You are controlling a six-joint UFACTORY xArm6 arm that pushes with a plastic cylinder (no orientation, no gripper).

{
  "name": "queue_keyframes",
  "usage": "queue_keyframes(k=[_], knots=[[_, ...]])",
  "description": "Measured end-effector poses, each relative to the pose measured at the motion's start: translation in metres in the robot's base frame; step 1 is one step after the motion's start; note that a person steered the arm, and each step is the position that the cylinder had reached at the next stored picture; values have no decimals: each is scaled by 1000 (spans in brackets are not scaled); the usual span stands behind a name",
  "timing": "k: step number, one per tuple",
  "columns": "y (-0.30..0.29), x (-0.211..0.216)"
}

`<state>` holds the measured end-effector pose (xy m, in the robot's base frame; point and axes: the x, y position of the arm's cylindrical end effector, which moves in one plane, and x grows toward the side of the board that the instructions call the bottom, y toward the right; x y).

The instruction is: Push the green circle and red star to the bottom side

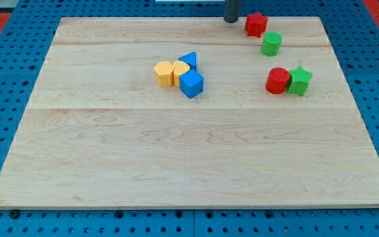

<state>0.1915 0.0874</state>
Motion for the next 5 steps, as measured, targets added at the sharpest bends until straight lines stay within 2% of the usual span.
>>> queue_keyframes(k=[2,5], knots=[[65,1],[72,18]])
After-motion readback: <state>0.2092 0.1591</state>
